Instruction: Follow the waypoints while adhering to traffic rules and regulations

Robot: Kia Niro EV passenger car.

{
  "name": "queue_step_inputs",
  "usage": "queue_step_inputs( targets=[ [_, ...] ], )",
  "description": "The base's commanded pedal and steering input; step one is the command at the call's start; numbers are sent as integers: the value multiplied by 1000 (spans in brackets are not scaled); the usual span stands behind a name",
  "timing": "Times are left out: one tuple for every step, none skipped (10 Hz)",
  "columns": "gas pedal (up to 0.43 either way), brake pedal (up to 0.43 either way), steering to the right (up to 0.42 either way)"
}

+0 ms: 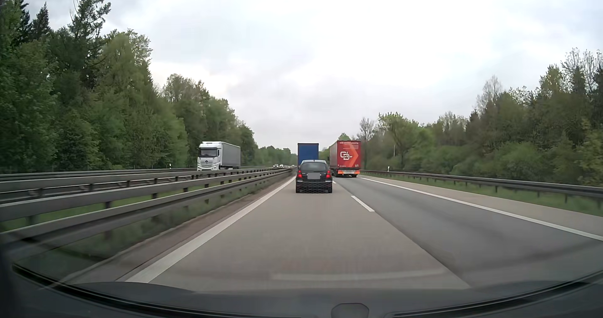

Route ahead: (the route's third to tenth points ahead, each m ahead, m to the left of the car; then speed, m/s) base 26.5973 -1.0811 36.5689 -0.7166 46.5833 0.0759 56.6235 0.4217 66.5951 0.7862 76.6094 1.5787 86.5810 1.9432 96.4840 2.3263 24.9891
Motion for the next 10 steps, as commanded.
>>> queue_step_inputs(
  targets=[
    [0,0,-7],
    [0,0,-7],
    [0,0,-7],
    [20,0,-7],
    [28,0,-7],
    [39,0,-7],
    [47,0,-7],
    [67,0,-6],
    [87,0,-5],
    [98,0,-5]
  ],
)
